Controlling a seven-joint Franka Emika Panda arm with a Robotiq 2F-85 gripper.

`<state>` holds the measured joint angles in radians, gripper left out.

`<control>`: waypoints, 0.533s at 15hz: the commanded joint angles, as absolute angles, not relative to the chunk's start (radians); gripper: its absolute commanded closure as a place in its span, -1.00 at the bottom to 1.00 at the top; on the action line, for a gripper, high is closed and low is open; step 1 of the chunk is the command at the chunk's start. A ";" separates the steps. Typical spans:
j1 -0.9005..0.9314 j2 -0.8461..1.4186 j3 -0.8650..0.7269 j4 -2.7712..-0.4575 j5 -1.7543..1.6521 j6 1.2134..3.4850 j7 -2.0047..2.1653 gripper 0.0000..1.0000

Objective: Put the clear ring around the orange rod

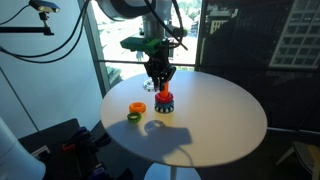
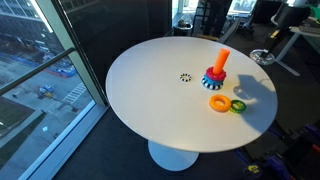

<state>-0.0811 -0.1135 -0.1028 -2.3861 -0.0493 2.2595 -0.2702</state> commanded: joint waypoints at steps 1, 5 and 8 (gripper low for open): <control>-0.071 -0.137 -0.101 -2.311 -0.013 2.169 -0.273 0.82; -0.055 -0.124 -0.092 -2.244 0.035 2.143 -0.261 0.82; -0.043 -0.105 -0.081 -2.207 0.055 2.154 -0.239 0.82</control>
<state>-0.0522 -0.1313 -0.0916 -2.2674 0.0331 2.1805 -0.2694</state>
